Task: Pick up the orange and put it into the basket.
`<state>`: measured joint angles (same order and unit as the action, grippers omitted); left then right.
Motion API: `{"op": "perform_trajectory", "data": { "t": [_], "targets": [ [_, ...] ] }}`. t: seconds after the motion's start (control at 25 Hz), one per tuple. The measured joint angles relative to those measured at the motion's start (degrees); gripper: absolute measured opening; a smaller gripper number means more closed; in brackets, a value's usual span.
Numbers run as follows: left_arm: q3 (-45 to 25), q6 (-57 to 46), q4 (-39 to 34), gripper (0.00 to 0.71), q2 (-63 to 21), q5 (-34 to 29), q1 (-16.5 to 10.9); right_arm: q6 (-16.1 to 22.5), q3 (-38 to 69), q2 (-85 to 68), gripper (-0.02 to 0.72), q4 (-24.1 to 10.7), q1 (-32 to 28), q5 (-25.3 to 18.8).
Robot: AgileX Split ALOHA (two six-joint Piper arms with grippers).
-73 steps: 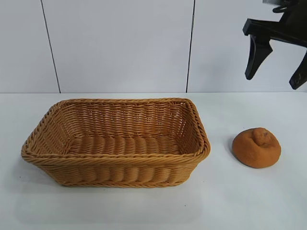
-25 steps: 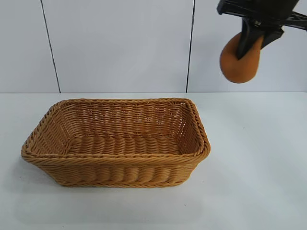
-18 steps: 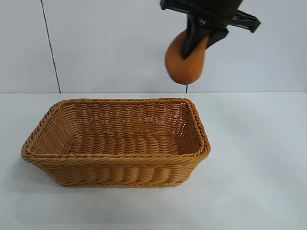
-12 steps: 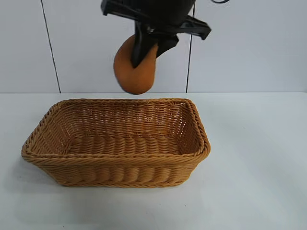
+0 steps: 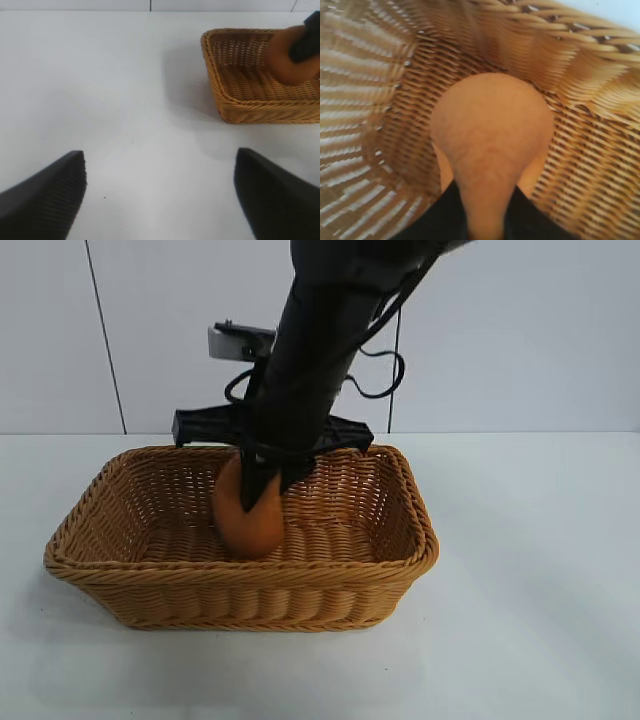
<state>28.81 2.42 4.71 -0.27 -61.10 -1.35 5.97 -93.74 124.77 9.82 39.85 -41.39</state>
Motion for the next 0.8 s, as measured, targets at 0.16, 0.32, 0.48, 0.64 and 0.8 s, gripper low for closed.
{"op": "perform_trajectory", "data": {
  "t": [0.16, 0.32, 0.48, 0.64, 0.8],
  "targets": [
    [0.0, 0.0, 0.0, 0.581, 0.0, 0.0, 0.0, 0.1, -1.8, -0.5, 0.629, -0.8, 0.0, -3.1],
    [0.0, 0.0, 0.0, 0.581, 0.0, 0.0, 0.0, 0.4, -9.7, -1.3, 0.655, -4.4, 0.0, -13.6],
    [0.0, 0.0, 0.0, 0.581, 0.0, 0.0, 0.0, 0.7, -19.3, -1.6, 0.661, -8.2, -0.1, -26.0],
    [0.0, 0.0, -0.1, 0.581, 0.0, 0.0, 0.0, 2.1, -24.8, -1.6, 0.661, -9.2, -1.8, -27.6],
    [0.0, 0.0, -0.1, 0.581, 0.0, 0.0, 0.0, 2.2, -25.7, -1.6, 0.661, -9.8, -5.7, -27.7]
  ]
}}
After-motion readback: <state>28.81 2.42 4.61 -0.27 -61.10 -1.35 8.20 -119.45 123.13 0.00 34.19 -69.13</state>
